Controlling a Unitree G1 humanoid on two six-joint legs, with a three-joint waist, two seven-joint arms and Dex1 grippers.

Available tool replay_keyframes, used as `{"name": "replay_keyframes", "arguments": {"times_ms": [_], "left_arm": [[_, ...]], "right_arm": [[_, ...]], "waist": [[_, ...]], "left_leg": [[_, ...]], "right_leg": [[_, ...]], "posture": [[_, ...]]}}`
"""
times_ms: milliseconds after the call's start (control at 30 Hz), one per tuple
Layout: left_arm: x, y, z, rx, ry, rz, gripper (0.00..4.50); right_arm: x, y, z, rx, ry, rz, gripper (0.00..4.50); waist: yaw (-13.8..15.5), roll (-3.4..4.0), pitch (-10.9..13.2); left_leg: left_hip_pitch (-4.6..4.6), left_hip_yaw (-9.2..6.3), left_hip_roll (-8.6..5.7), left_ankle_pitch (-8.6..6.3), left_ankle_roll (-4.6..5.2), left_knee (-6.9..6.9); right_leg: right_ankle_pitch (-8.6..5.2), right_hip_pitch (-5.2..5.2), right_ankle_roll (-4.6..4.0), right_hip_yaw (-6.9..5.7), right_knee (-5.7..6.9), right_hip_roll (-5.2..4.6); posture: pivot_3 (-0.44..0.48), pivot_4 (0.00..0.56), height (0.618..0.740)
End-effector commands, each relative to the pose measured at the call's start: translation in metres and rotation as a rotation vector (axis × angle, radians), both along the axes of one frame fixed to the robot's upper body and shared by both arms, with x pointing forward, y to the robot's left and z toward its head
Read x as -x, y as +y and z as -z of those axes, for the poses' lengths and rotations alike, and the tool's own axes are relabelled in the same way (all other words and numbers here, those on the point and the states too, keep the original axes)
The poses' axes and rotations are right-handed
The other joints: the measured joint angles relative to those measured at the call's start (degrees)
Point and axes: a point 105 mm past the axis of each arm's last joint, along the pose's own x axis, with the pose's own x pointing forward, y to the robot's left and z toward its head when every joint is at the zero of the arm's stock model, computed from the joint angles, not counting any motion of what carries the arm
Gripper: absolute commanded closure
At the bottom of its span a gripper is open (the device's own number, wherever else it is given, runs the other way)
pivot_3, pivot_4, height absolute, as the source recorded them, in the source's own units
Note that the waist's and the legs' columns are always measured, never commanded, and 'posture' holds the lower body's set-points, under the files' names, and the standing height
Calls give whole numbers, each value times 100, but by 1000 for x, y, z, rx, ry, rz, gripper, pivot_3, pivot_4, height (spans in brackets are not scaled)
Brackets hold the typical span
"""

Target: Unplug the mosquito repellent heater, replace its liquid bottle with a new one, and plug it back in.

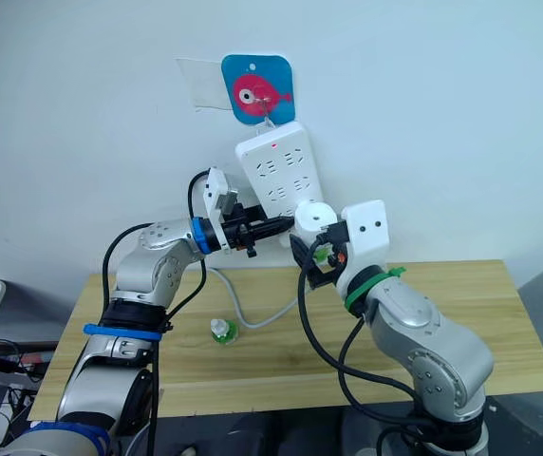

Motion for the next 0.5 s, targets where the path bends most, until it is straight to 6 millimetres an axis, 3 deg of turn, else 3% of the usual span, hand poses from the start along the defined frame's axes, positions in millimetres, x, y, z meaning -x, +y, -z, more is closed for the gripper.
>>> {"name": "replay_keyframes", "arguments": {"times_ms": [33, 367, 467, 500], "left_arm": [[2, -6, -4, -11, -22, 19, 3181], [2, -5, -4, -14, -22, 9, 3181], [2, -6, -4, -16, -22, 8, 3181], [2, -6, -4, -16, -22, 8, 3181]], "right_arm": [[0, 4, -12, -23, -68, 3, 0], [-9, 8, -13, -13, -106, 29, 0], [-8, 11, -13, -36, -105, 12, 606], [-8, 12, -13, -42, -106, 0, 991]], "waist": [[-1, 0, 0], [-2, 0, 0], [-2, -1, 4], [-2, -1, 4]], "left_leg": [[0, 0, 0, 0, 0, 0], [0, -1, 0, 0, 0, 0], [0, 0, 0, 0, 0, -1], [0, -1, 0, 0, 0, -1]], "right_leg": [[0, -1, 0, 0, 1, 0], [0, -2, 0, -1, 2, 0], [0, -1, 0, -1, 1, 0], [0, -1, 0, -1, 1, 0]], "posture": [[-227, 234, 740], [-217, 236, 740], [-214, 240, 740], [-214, 240, 740]]}}
